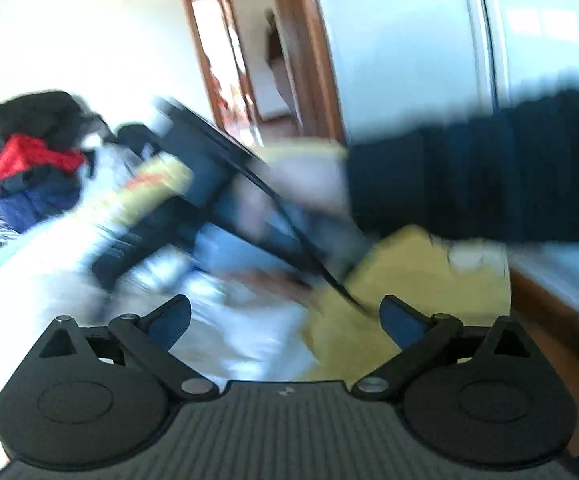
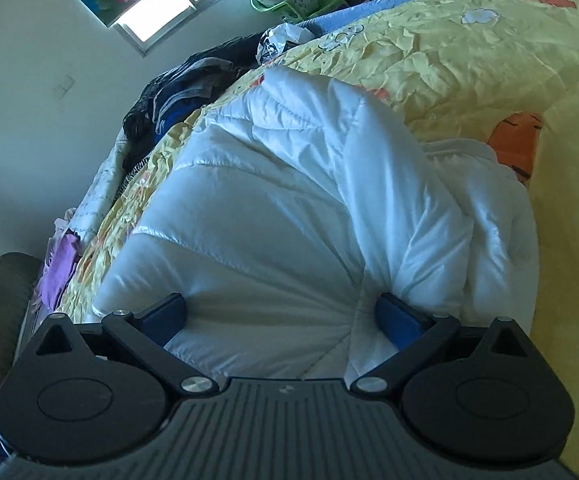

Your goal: Fold small clothes

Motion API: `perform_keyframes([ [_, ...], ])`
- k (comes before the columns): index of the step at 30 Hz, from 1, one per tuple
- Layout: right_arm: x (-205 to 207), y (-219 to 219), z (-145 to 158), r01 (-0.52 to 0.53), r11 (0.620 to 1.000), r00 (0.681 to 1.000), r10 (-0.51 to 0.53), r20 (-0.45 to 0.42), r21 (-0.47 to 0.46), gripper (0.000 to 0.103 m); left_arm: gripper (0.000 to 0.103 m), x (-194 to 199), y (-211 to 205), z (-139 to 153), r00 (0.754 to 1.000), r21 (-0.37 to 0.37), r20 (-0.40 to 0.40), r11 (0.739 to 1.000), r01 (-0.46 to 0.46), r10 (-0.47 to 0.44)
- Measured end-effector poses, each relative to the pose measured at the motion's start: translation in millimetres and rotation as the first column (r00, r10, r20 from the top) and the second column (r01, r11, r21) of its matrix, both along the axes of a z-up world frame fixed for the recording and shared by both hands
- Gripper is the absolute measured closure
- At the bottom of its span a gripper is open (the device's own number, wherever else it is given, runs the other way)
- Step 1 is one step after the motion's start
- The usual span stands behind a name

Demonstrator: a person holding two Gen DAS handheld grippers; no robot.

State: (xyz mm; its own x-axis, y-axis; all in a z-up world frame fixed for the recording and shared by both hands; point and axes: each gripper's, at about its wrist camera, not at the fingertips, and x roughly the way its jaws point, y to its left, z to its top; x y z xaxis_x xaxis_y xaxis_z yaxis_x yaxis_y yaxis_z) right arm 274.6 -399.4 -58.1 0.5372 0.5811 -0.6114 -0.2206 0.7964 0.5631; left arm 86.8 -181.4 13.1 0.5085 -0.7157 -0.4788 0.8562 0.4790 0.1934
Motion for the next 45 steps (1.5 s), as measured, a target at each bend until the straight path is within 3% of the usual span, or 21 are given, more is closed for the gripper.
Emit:
perform_keyframes([
  [2,-2,-8,-6,0.020,0.999,1.000,-0.020,-0.002,0.038,0.005,0.002,18,24,27,0.997,-0.109,-0.010,0.991,-0.074,0.074],
  [4,-6,-24,-10,0.076,0.986,0.997,-0.074,-0.020,0.151,0.004,0.001,49,46,43,0.980,-0.237,-0.050,0.951,-0.201,0.195],
  [6,-8,-41,-14,0.172,0.940,0.985,-0.155,-0.081,0.295,0.005,0.001,83,65,46,0.924,-0.287,-0.121,0.878,-0.382,0.363],
  [8,-16,-55,-7,0.263,0.878,0.965,-0.235,-0.119,0.400,0.009,0.001,112,70,38,0.843,-0.221,-0.206,0.816,-0.535,0.497],
  [10,-34,-60,16,0.293,0.831,0.949,-0.313,-0.037,0.473,0.009,0.001,132,71,24,0.781,-0.164,-0.249,0.770,-0.617,0.573],
  [12,-52,-52,40,0.254,0.811,0.940,-0.335,0.063,0.527,0.003,0.001,137,66,12,0.763,-0.111,-0.259,0.766,-0.633,0.592],
  [14,-60,-38,47,0.190,0.792,0.947,-0.303,0.103,0.579,0.001,0.001,137,57,3,0.773,-0.084,-0.267,0.785,-0.613,0.575],
  [16,-57,-21,37,0.188,0.797,0.962,-0.268,0.058,0.574,0.001,0.001,147,35,-16,0.776,-0.048,-0.254,0.794,-0.606,0.577],
  [19,-46,-13,0,0.295,0.835,0.951,-0.305,-0.055,0.465,0.003,0.001,143,28,-24,0.773,-0.021,-0.201,0.786,-0.618,0.602],
  [21,-43,-21,-27,0.321,0.811,0.942,-0.327,-0.076,0.489,0.017,0.000,141,19,-32,0.771,0.014,-0.172,0.785,-0.620,0.613],
  [24,-42,-30,-44,0.345,0.780,0.932,-0.351,-0.091,0.522,0.025,0.000,145,4,-54,0.774,0.050,-0.152,0.787,-0.615,0.615],
  [32,-39,-28,-45,0.343,0.794,0.935,-0.340,-0.101,0.501,0.028,0.000,152,2,-68,0.772,0.054,-0.155,0.786,-0.616,0.616],
  [34,-39,-32,-37,0.347,0.798,0.935,-0.332,-0.121,0.492,0.028,0.000,152,15,-57,0.780,0.029,-0.201,0.800,-0.600,0.592],
  [36,-46,-38,-20,0.347,0.797,0.935,-0.335,-0.116,0.495,0.015,0.000,156,44,-41,0.775,-0.034,-0.285,0.802,-0.596,0.564],
  [38,-59,-52,-1,0.330,0.811,0.936,-0.349,-0.053,0.483,0.003,0.000,161,82,-27,0.748,-0.104,-0.337,0.767,-0.633,0.572],
  [39,-62,-59,6,0.337,0.828,0.931,-0.364,-0.028,0.449,0.002,0.000,165,103,-20,0.727,-0.136,-0.351,0.736,-0.663,0.590],
  [40,-63,-67,11,0.351,0.843,0.926,-0.377,-0.018,0.407,0.002,0.000,172,121,-17,0.698,-0.159,-0.373,0.699,-0.697,0.611],
  [42,-57,-80,12,0.388,0.871,0.916,-0.400,-0.022,0.303,0.001,0.000,200,153,-19,0.612,-0.147,-0.481,0.630,-0.763,0.628],
  [43,-51,-83,9,0.393,0.885,0.917,-0.397,-0.038,0.251,0.001,0.000,216,161,-25,0.572,-0.115,-0.552,0.624,-0.773,0.607],
  [44,-44,-85,4,0.389,0.898,0.921,-0.385,-0.058,0.208,0.002,0.000,233,165,-34,0.541,-0.091,-0.631,0.639,-0.763,0.556],
  [45,-33,-85,-3,0.384,0.908,0.923,-0.373,-0.095,0.168,0.003,0.000,243,165,-41,0.530,-0.091,-0.679,0.658,-0.748,0.509],
])
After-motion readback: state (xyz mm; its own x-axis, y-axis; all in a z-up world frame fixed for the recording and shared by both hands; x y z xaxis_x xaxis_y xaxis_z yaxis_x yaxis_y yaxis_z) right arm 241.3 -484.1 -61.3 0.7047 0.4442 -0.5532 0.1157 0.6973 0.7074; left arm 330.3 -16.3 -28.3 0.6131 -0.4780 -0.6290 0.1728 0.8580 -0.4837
